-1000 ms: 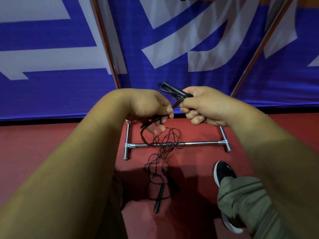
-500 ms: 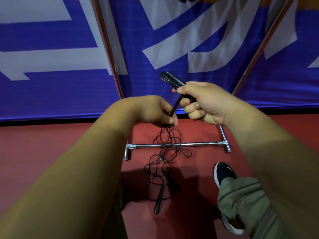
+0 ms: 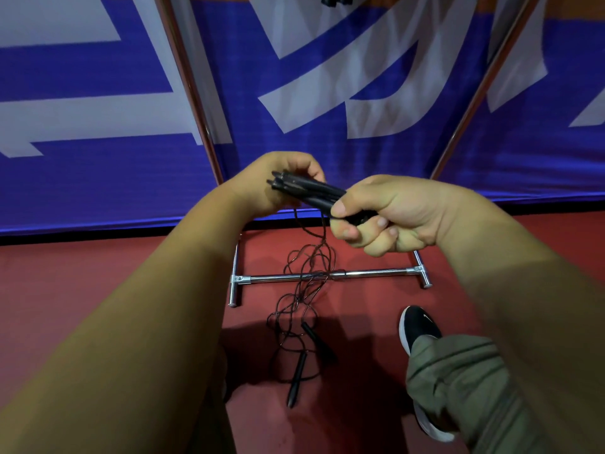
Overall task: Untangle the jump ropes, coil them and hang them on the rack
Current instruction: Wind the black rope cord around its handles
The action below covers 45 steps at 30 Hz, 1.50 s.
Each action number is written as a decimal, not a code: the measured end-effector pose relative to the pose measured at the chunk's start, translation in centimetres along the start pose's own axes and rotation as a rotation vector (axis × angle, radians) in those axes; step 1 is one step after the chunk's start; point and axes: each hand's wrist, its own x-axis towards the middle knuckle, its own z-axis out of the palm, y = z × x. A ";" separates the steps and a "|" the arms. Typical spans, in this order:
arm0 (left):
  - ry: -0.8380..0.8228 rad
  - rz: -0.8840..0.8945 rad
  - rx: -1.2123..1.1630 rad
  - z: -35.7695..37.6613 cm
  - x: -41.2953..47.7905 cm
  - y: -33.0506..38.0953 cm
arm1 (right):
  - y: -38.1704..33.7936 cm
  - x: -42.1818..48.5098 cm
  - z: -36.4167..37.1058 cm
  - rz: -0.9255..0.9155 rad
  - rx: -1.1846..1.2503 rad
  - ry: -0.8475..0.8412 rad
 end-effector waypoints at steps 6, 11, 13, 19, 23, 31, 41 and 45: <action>-0.023 0.046 -0.151 -0.1 -0.4 1.6 | 0.8 0.5 0.5 0.188 -0.025 -0.122; -0.065 0.044 -0.100 -0.2 -0.7 2.8 | 1.2 1.3 0.8 0.252 -0.122 -0.041; -0.102 0.019 -0.005 -0.1 -0.7 3.2 | 1.5 1.7 0.4 0.300 -0.162 -0.006; -0.189 -0.074 0.337 0.1 -0.7 3.7 | 2.5 2.8 -0.8 0.331 -0.276 0.298; -0.387 -0.213 0.255 0.3 -1.1 3.4 | 2.6 3.7 -1.5 0.152 -0.357 0.575; -0.040 -0.337 0.221 1.2 -0.6 3.2 | 1.3 4.7 -1.1 -0.191 -0.045 0.613; 0.116 -0.104 -0.195 0.0 -0.2 3.1 | -0.2 3.6 -0.8 -0.425 0.394 0.487; -0.085 0.010 -0.190 -1.4 -1.1 2.9 | -0.4 3.0 -1.0 -0.440 0.404 0.483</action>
